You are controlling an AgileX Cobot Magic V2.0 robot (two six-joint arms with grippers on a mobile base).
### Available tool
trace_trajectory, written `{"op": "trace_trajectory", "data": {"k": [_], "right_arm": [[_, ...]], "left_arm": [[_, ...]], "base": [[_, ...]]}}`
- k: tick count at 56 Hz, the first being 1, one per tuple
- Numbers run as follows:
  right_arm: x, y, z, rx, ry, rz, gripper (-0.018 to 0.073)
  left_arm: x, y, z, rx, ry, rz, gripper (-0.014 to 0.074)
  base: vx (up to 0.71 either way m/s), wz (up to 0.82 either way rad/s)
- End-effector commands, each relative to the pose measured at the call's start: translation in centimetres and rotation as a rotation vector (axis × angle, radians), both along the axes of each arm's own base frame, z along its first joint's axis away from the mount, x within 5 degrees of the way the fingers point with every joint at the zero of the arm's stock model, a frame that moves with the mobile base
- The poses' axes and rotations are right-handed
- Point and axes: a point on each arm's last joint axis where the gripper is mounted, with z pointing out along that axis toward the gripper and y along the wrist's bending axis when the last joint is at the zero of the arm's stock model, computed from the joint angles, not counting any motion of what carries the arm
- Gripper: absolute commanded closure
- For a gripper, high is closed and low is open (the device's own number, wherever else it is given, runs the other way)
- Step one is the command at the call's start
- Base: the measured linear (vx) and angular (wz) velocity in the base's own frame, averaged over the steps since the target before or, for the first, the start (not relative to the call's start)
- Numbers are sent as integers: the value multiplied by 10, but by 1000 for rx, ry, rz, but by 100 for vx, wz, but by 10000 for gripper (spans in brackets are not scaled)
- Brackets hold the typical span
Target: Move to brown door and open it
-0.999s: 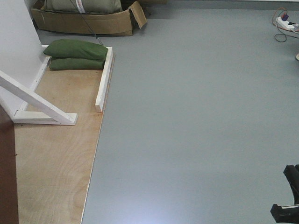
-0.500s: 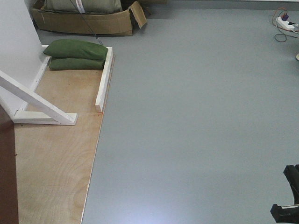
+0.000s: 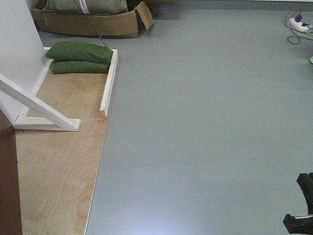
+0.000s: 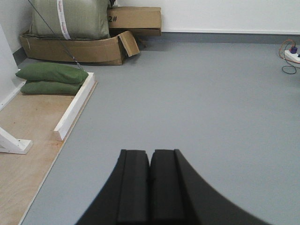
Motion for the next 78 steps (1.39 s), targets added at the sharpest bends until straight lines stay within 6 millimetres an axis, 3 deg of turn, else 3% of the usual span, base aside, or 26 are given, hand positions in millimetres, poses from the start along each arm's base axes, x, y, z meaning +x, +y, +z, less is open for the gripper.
{"op": "trace_trajectory", "data": {"k": [1, 16, 35, 56, 78], "right_arm": [[2, 0, 6, -6, -83, -2, 559], [2, 0, 6, -6, -83, -2, 559], [2, 0, 6, -6, -79, -2, 559], [2, 0, 6, -6, -79, -2, 559], [2, 0, 6, -6, -79, -2, 559]], "left_arm": [[-3, -12, 21, 99, -13, -61, 603], [2, -23, 33, 187, -23, -220, 603], [10, -53, 56, 366, -33, -509, 603], [37, -97, 74, 590, 27, -1007, 603], [58, -139, 74, 751, 114, -1494, 603]], "base": [[0, 0], [0, 0], [0, 0], [0, 0], [0, 0]]}}
